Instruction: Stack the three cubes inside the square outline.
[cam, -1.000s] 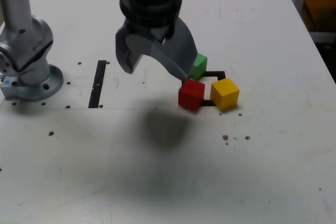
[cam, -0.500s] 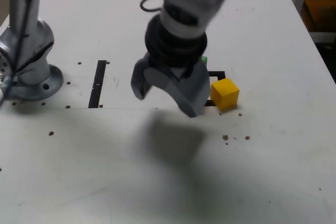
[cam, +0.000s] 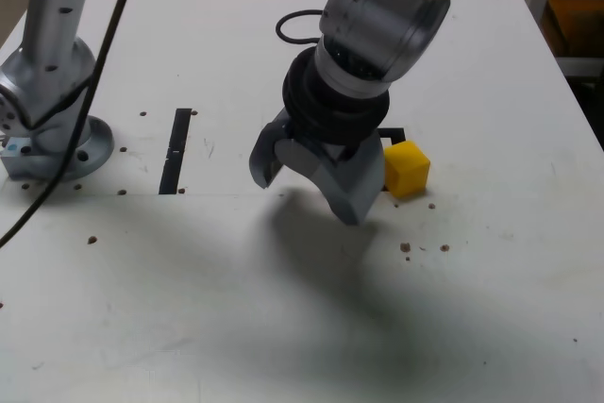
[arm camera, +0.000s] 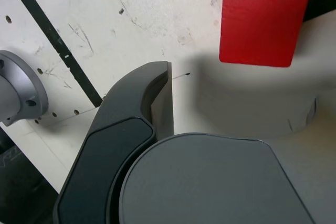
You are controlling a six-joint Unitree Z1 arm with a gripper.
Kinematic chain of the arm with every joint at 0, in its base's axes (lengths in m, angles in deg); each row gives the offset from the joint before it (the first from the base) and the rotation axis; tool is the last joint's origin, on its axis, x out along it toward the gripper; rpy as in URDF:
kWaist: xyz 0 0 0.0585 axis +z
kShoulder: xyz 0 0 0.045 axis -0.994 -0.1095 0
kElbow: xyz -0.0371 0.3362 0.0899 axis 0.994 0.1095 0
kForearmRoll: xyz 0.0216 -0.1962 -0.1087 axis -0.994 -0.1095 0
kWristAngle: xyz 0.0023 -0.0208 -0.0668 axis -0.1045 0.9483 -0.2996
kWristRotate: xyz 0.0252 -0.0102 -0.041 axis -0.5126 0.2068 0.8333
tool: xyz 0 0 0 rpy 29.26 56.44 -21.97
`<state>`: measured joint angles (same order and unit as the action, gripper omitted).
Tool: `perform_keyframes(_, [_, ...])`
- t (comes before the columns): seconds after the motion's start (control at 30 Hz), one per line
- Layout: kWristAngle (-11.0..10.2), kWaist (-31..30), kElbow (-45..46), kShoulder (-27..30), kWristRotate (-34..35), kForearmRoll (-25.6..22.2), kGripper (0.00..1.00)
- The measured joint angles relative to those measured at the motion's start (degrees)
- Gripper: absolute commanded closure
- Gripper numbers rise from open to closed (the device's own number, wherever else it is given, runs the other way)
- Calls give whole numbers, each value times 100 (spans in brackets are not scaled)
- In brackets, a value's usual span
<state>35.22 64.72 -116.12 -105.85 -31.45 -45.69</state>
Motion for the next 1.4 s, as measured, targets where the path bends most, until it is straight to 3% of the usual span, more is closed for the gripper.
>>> perform_keyframes(0.4, [-97, 217, 80, -140, -247, 93, 12])
perform_keyframes(1.0, [-246, 476, -71, -322, -569, 435, 55])
perform_keyframes(1.17, [-277, 476, -63, -322, -568, 469, 62])
perform_keyframes(1.4, [-381, 476, -108, -322, -568, 480, 65])
